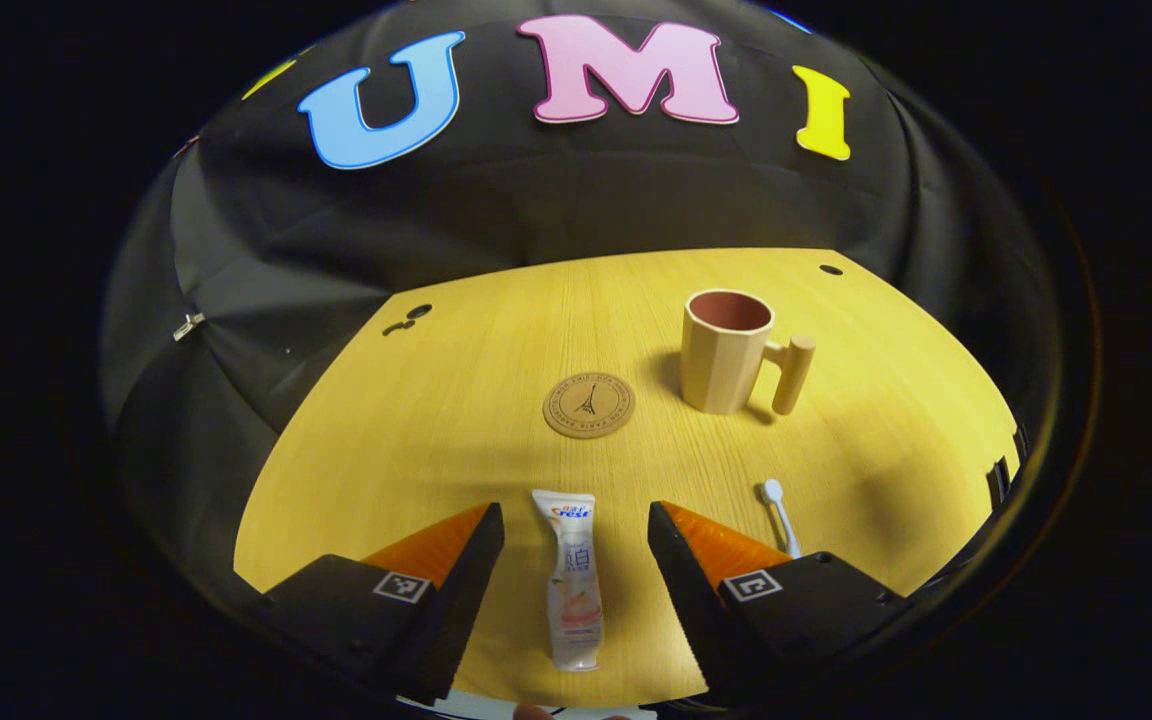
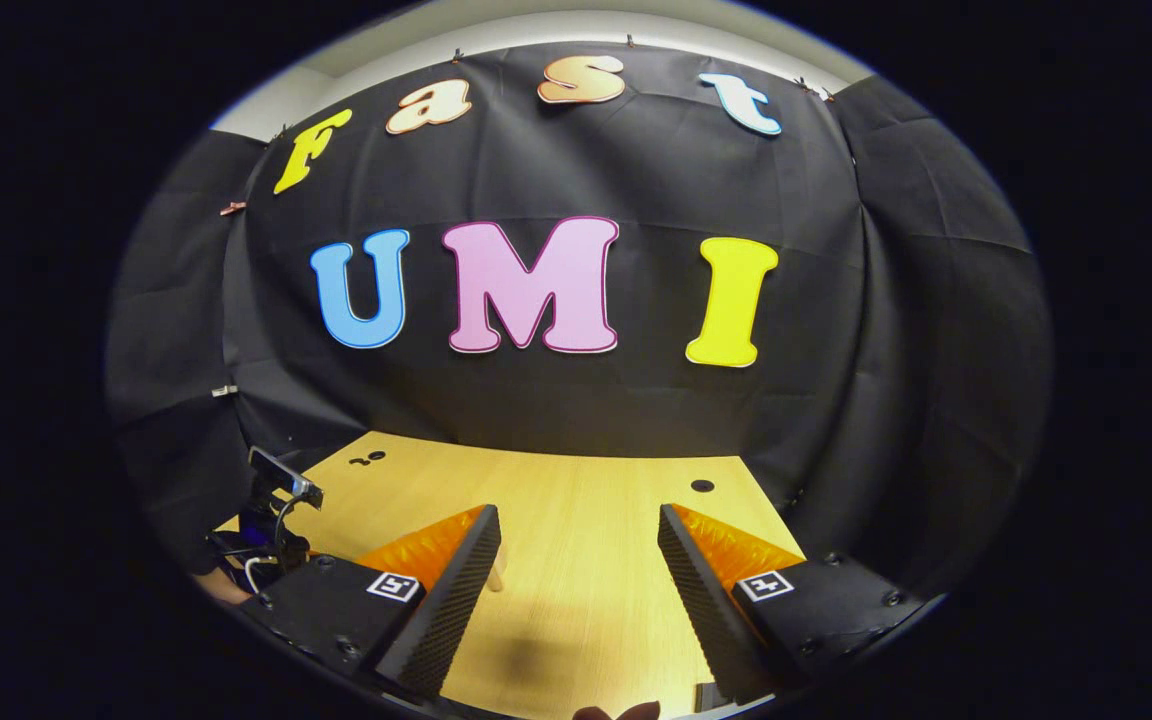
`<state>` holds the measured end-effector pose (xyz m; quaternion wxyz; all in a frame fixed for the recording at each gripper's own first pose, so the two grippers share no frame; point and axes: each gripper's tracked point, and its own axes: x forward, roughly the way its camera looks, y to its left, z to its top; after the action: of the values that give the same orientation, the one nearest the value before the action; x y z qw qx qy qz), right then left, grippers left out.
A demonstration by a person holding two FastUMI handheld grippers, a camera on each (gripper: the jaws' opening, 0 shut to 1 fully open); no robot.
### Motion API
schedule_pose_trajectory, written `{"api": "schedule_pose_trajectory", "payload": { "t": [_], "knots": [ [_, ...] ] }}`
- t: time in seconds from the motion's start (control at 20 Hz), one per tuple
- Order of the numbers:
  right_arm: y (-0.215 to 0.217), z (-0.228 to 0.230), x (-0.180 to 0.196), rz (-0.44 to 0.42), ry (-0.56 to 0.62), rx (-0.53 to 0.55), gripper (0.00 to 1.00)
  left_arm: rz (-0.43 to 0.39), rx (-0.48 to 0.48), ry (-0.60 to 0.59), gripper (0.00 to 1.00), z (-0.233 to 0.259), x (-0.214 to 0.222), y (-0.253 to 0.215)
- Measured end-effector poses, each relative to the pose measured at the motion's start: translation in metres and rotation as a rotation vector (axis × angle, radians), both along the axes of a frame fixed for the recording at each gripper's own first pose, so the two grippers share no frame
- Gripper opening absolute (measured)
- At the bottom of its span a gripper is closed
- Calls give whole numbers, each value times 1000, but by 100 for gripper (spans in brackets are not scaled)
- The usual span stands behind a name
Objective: Put the toothbrush and toothpaste on the desktop into the cup, then pick up the cup and place it on the coaster on the desktop.
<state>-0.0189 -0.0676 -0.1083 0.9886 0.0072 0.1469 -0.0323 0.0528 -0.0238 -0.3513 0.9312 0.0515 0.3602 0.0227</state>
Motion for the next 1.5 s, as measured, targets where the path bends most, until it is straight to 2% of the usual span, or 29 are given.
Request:
{"api": "schedule_pose_trajectory", "payload": {
  "t": [0.3, 0.8, 1.25, 1.3, 1.35, 1.4, 1.5],
  "knots": [
    [-8, -5, -1, -22, 22, 4, 98, 30, 20, 96, 89, -36, 0, 10],
    [-6, -10, -8, -42, 46, 2, 98, 8, 30, 188, 81, -67, -1, 18],
    [9, -7, -12, -43, 42, -8, 98, -11, 16, 190, 77, -73, 5, 13],
    [11, -6, -13, -42, 39, -10, 98, -12, 11, 191, 73, -75, 6, 11],
    [13, -5, -14, -43, 38, -13, 98, -11, 4, 194, 63, -75, 6, 9],
    [15, -5, -14, -42, 37, -13, 98, -10, 1, 199, 46, -75, 6, 8],
    [18, -3, -16, -46, 32, -8, 98, -17, -8, 204, 42, -76, 6, 6]
  ]
}}
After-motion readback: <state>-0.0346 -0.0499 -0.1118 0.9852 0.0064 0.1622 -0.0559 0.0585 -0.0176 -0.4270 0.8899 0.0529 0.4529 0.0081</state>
